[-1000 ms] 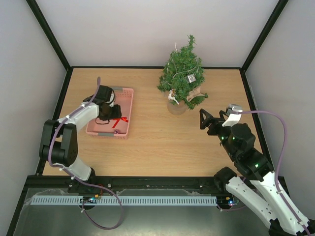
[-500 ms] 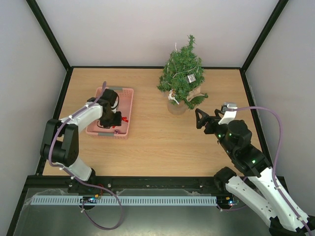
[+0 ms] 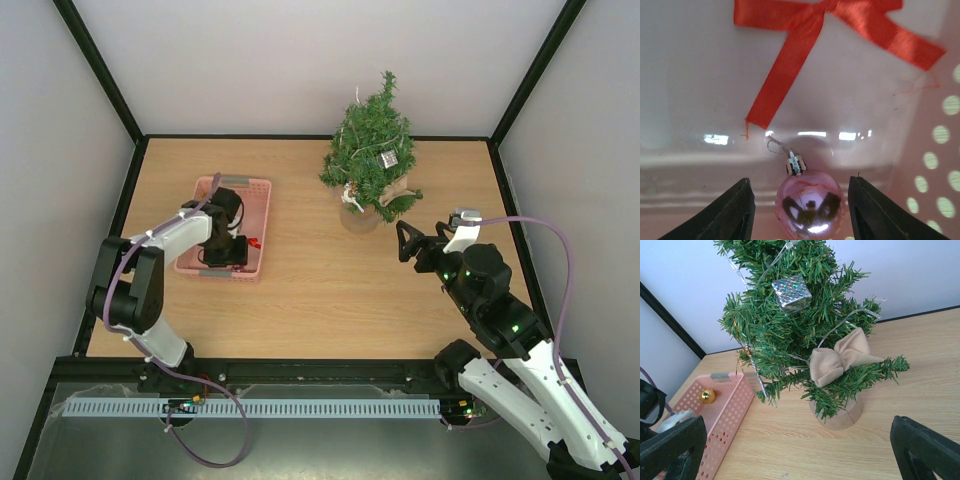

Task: Decorate the small christmas tree
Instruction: Pick up the decoration item from the storage box.

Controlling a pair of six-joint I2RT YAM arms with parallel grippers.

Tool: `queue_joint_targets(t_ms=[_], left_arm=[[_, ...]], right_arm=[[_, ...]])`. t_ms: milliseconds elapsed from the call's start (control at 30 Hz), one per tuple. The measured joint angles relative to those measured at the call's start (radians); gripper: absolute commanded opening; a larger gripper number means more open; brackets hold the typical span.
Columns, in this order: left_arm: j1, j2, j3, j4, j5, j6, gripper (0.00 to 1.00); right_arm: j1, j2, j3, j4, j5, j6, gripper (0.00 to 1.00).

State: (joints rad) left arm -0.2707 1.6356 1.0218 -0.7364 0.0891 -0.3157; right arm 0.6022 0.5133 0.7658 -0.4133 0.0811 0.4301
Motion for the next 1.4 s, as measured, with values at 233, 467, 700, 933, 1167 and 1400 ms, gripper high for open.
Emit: queue_joint_targets(t_ms=[233,467,700,933,1167,1400], left_arm=[[-0.027,0.038,-0.034,0.006,0.011,-0.001,0.50],[-0.045,0.038,-0.035,0.012,0.016,-0.006,0.36],[-0.045,-0.018,-0.032,-0.007,0.014,-0.006,0.34],[-0.045,-0.125,0.036,-0.048,0.019,0.025,0.31],[-0.054,-0.223,0.122,-0.054,0.096,0.088,0.31],[-0.061,-0.291,0.203,-0.006,0.276,0.133,0.31]], right_arm=[[0.000,0.000,0.000,0.000,0.000,-0.004,0.98],[0.000,0.000,0.000,0.000,0.000,-0.004,0.98],[0.000,0.000,0.010,0.000,0.000,-0.005,0.99],[0.000,0.008,0.015,0.000,-0.026,0.001,0.98],[0.000,0.046,0.045,0.032,-0.112,0.019,0.95],[0.000,0.126,0.045,0.155,-0.315,0.033,0.88]])
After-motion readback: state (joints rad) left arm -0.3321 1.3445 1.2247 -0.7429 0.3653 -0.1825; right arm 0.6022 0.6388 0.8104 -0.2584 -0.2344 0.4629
